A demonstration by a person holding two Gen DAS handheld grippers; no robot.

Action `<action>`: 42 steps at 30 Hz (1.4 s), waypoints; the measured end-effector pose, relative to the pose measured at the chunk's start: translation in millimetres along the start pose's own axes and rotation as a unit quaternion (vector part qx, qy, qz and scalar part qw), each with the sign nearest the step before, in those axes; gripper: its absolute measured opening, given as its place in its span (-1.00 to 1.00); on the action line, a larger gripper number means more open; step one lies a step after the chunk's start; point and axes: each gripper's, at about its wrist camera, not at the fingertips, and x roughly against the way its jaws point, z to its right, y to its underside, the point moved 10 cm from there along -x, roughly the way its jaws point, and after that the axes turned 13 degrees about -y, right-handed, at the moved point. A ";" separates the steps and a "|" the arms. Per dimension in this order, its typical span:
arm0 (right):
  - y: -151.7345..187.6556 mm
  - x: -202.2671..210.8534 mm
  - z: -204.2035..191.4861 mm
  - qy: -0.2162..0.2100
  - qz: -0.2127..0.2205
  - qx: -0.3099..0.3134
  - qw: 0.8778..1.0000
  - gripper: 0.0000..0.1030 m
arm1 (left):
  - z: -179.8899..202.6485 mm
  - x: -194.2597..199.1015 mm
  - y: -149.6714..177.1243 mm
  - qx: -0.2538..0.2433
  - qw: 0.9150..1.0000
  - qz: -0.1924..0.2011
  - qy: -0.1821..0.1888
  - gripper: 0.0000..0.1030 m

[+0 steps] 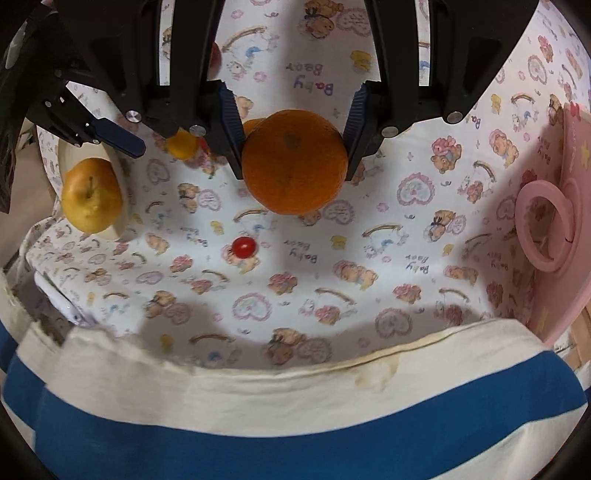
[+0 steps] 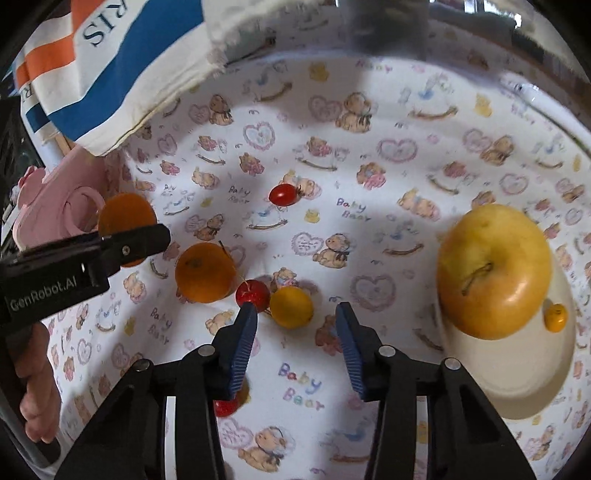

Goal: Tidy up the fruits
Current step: 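Lift the orange with the left tool while the right tool grasps a yellow tomato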

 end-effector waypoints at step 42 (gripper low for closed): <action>16.3 172.6 91.5 0.080 0.180 -0.015 0.980 -0.41 | 66.6 58.1 5.6 -0.084 0.989 0.111 0.039 -0.08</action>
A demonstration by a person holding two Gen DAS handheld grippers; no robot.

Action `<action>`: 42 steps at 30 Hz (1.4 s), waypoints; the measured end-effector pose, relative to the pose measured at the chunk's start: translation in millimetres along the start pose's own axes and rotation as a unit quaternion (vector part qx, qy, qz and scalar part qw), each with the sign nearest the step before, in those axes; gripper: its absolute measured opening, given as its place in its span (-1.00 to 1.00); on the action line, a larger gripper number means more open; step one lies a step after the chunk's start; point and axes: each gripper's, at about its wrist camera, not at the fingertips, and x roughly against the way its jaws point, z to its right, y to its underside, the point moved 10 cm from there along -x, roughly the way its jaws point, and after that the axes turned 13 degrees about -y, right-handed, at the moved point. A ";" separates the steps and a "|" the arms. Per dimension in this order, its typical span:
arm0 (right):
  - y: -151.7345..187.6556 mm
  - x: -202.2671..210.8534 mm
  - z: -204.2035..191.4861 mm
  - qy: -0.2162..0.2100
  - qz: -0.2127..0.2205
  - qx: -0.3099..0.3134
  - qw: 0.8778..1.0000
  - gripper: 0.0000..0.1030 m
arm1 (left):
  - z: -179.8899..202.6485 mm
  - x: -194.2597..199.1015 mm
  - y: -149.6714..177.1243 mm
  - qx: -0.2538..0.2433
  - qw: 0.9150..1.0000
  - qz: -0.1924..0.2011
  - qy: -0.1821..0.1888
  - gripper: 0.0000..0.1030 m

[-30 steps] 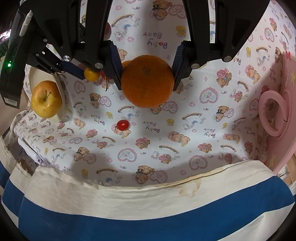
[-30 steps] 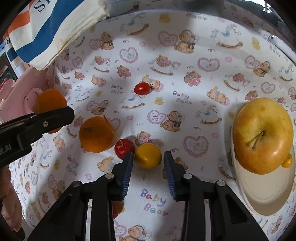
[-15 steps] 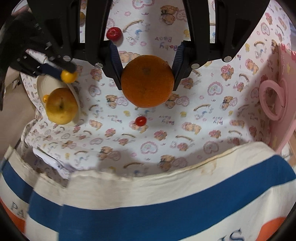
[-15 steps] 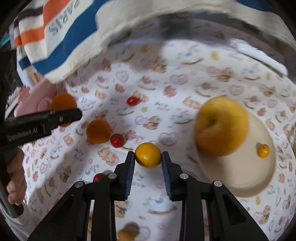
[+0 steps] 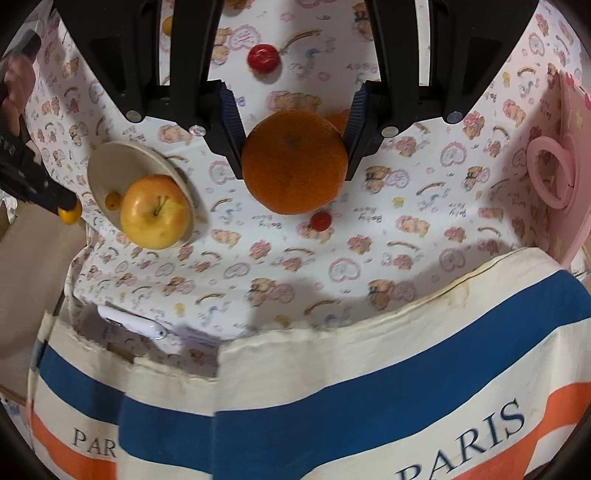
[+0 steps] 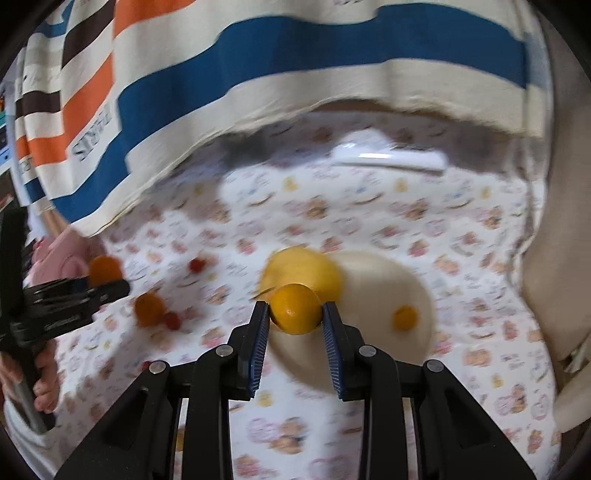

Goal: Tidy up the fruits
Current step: 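Lift the orange with the left tool while the right tool grasps a yellow tomato, then lower the orange onto the plate with the left tool while the right tool places the tomato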

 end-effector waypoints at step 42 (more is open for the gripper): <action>44.5 -23.8 102.5 0.003 -0.084 -0.165 0.983 -0.41 | 208.1 -10.5 33.2 -0.131 0.981 -0.086 0.113 -0.07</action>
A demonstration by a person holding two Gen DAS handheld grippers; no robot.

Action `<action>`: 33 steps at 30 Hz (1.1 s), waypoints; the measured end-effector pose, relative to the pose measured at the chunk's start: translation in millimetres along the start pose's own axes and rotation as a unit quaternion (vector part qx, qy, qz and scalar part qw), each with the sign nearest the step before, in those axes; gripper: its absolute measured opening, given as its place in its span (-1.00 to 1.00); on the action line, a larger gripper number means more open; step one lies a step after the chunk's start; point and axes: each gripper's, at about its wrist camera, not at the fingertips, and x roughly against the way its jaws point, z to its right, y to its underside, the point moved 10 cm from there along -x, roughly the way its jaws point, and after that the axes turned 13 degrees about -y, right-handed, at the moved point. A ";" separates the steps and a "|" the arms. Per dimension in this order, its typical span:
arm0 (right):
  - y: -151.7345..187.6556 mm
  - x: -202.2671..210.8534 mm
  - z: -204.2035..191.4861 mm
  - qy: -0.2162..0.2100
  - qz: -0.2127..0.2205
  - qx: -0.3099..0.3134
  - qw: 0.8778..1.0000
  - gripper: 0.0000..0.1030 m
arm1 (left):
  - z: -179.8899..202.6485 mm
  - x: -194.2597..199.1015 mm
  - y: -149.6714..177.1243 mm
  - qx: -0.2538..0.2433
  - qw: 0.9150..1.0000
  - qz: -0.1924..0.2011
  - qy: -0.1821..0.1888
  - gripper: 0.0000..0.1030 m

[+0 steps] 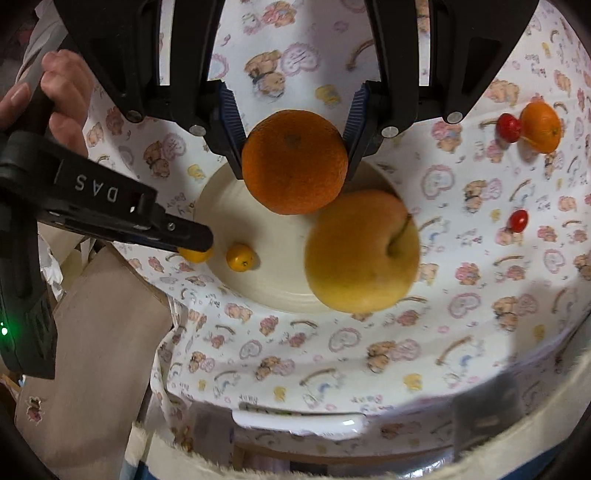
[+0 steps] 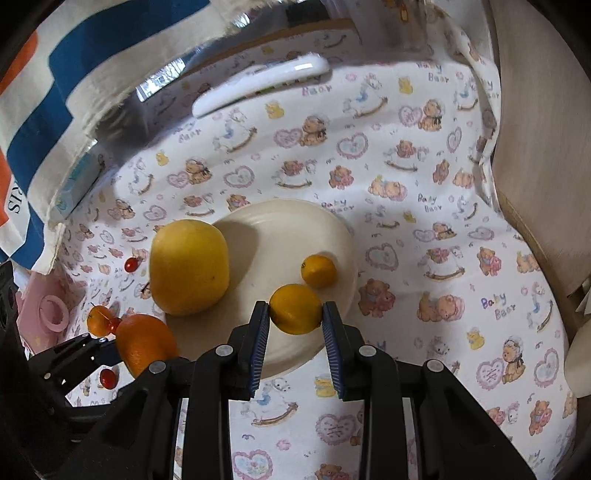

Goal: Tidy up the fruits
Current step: 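Lower the orange onto the plate with the left tool while the right tool places the tomato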

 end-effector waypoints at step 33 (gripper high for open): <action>7.4 -11.1 13.6 0.014 -0.031 -0.016 0.999 -0.40 | 1.3 -25.5 -5.6 0.007 0.999 -0.002 -0.035 0.04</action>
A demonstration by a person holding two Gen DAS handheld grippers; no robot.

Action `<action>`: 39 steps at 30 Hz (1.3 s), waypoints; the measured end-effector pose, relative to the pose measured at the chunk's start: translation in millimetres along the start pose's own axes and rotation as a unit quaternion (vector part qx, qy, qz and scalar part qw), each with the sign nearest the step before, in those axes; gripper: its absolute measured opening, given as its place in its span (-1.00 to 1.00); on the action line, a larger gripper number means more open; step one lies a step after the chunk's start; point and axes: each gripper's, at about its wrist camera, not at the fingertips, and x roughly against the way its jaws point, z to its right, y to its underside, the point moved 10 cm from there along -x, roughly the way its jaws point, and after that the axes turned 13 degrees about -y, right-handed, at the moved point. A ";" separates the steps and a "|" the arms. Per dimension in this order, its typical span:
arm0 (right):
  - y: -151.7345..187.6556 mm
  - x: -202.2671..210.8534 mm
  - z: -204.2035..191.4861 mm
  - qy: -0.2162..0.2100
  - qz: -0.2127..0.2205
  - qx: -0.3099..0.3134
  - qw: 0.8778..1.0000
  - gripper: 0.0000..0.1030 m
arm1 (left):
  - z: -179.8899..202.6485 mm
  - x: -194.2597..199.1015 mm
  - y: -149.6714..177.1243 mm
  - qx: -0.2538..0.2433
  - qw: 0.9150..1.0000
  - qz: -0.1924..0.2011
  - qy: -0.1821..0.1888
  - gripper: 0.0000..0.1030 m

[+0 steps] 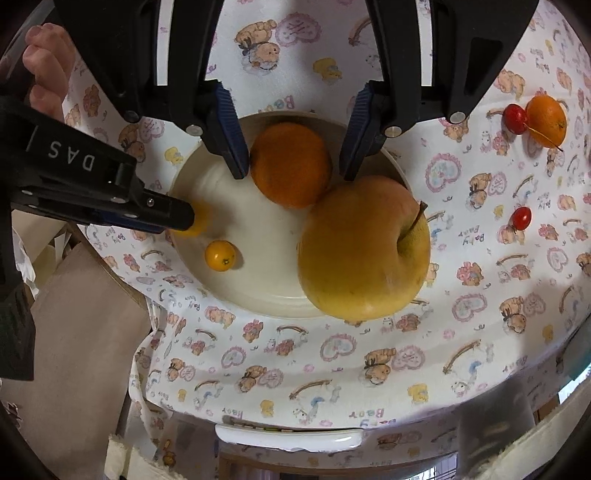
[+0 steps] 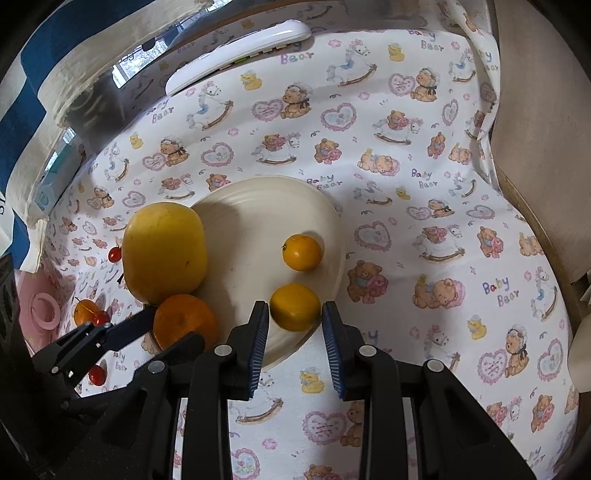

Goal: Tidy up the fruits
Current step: 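Lower the orange onto the plate with the left tool while the right tool places the tomato, then open both tools and withdraw them from the plate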

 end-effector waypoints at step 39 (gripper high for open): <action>-15.7 85.3 -89.0 0.028 0.245 0.141 0.959 0.99 | -180.9 152.0 13.0 0.109 0.940 0.295 -0.132 0.99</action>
